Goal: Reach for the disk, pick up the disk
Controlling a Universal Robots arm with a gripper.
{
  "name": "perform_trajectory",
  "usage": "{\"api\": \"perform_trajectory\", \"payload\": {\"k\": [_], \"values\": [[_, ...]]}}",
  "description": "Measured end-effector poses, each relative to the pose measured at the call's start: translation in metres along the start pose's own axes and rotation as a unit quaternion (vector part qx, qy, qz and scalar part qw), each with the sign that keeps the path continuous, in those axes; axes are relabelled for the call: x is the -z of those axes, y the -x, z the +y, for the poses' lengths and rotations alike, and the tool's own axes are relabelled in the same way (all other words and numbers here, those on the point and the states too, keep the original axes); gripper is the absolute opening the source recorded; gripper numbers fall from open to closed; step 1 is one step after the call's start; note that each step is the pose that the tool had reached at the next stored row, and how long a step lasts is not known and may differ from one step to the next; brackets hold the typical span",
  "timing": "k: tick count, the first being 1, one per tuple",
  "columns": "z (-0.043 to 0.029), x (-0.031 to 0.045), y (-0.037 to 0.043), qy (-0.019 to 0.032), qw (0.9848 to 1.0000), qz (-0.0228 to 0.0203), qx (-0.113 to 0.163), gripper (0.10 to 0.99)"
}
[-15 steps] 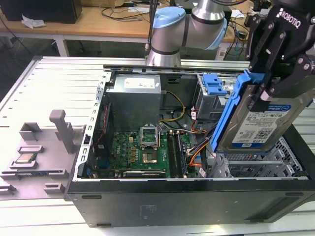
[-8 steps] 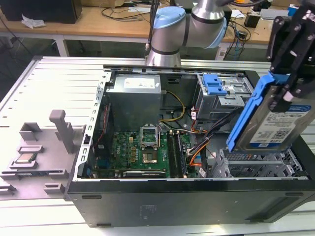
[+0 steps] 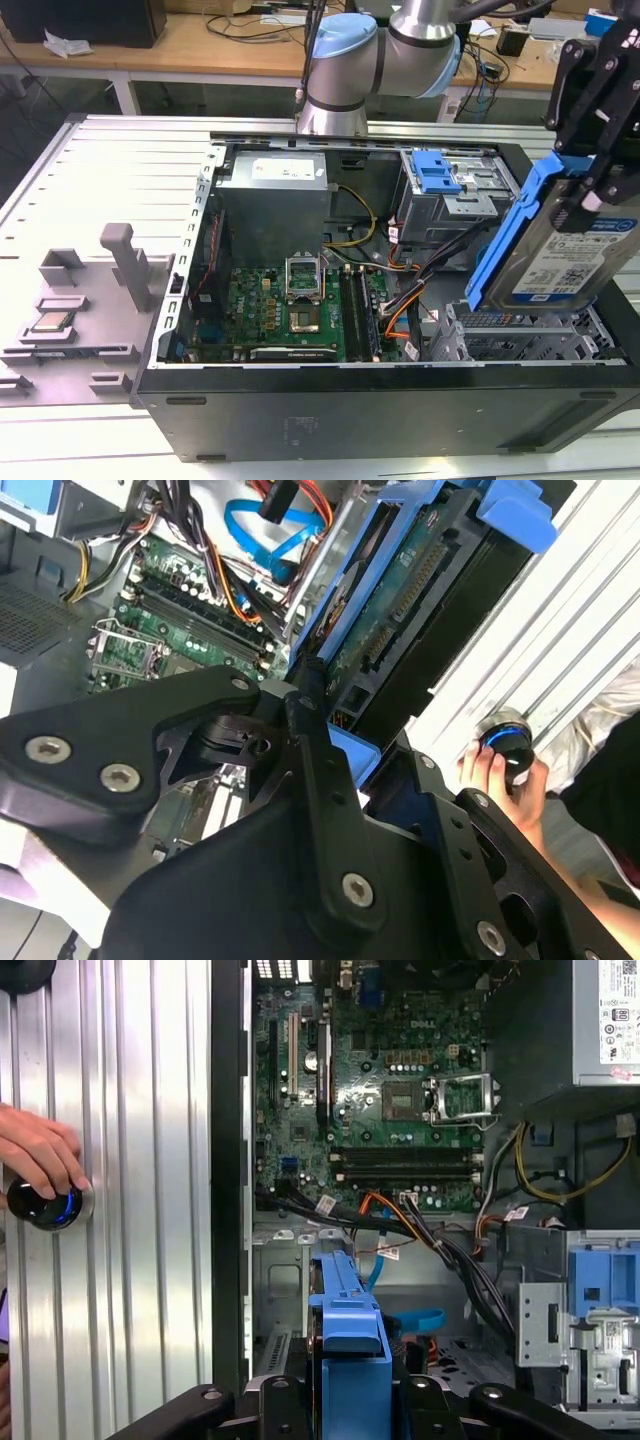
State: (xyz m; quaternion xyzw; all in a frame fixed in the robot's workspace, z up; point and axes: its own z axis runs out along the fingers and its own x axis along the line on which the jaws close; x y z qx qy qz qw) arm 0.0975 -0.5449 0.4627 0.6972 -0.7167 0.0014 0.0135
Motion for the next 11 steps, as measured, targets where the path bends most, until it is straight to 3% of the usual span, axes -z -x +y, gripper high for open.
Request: {"api": "perform_trajectory", "payload": {"k": [11], "values": [[0.0018,-0.0036,-0.001,0.0,1.0,0.0001,0.0,0.369]]}}
